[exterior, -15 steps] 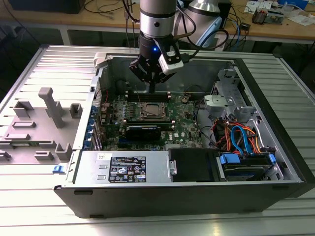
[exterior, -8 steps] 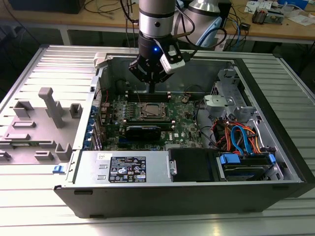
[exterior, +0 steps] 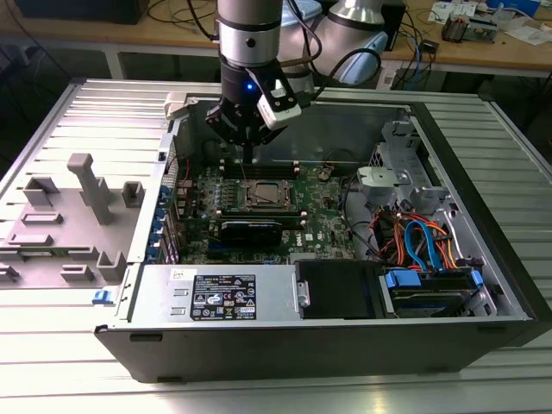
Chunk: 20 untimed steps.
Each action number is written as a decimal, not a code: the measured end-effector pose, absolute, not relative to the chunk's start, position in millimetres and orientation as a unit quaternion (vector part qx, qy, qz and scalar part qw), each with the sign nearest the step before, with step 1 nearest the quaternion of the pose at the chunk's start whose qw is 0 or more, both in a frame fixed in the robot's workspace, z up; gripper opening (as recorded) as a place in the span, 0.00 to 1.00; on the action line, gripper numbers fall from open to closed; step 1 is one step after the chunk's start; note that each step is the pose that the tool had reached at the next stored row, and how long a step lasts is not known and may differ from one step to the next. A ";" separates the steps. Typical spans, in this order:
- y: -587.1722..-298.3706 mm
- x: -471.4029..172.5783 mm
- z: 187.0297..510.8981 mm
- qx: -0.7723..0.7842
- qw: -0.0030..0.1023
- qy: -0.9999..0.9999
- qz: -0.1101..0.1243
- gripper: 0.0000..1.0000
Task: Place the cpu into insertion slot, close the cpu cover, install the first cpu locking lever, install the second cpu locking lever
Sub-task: 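Install the first cpu locking lever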
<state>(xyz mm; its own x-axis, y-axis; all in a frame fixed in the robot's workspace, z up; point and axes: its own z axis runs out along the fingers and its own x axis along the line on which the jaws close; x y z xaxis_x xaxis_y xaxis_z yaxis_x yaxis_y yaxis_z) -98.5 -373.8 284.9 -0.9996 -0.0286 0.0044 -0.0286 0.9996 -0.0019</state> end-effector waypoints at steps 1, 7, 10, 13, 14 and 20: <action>-373.7 -100.1 284.8 0.014 0.002 -1.000 0.001 0.11; -373.8 -100.8 284.4 0.014 0.002 -1.000 0.001 0.11; -373.8 -100.8 284.3 0.014 0.002 -1.000 0.001 0.11; -373.8 -100.8 284.3 0.014 0.002 -1.000 0.001 0.11; -373.8 -100.8 284.3 0.014 0.002 -1.000 0.001 0.11; -373.8 -106.6 282.0 0.014 -0.004 -1.000 0.001 0.11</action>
